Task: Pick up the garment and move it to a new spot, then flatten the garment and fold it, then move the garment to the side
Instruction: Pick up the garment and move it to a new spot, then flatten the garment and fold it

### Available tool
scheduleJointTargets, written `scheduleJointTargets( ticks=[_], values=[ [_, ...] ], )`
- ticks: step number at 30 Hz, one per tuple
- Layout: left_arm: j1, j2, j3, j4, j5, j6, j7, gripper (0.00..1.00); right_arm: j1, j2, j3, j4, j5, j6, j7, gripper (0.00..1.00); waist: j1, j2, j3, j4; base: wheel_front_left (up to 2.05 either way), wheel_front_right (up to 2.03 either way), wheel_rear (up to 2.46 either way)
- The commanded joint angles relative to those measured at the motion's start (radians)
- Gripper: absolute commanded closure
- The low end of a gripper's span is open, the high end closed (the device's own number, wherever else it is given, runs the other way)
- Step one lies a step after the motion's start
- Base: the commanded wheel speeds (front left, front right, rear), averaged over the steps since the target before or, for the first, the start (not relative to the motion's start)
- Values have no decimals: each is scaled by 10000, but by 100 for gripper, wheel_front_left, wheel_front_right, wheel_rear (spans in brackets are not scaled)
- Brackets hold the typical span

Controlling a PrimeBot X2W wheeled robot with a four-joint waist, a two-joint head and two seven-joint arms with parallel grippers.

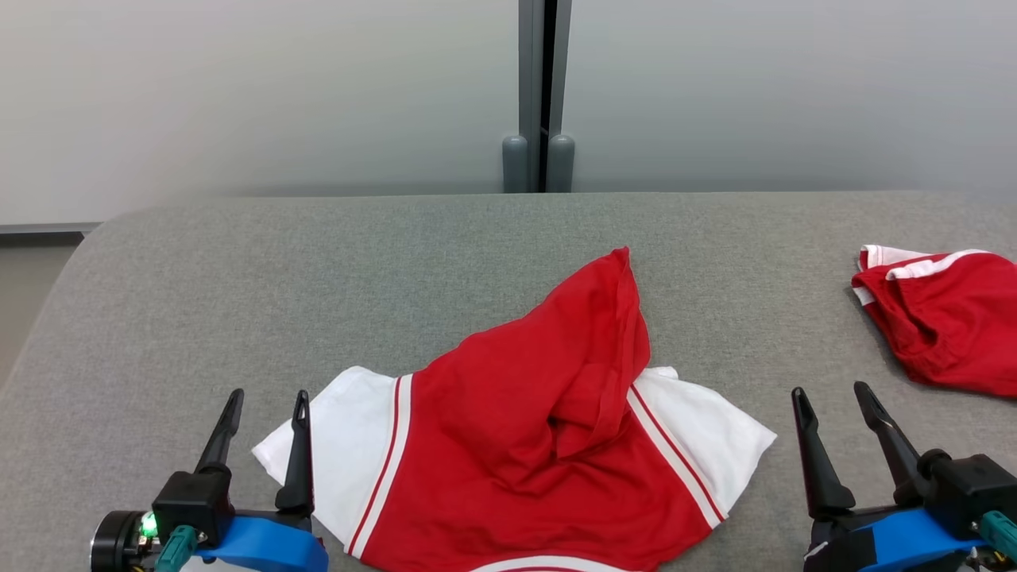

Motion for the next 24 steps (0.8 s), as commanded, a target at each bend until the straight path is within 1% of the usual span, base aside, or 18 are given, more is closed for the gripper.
scheduleJointTargets(
  ticks=[1,18,24],
  values=[
    [67,51,-6,-21,-8,27,4,0,156,-20,-22,-37,54,1,19,0,1,1,-58,-58,0,0,0],
    [-49,131,-221,-104,-6,95,47,0,168,-19,-71,-99,195,3,24,0,1,1,-43,-117,0,0,0],
    [-345,99,-284,-148,47,81,20,0,-110,-19,-238,-80,118,3,60,0,1,1,271,26,0,0,0]
  ],
)
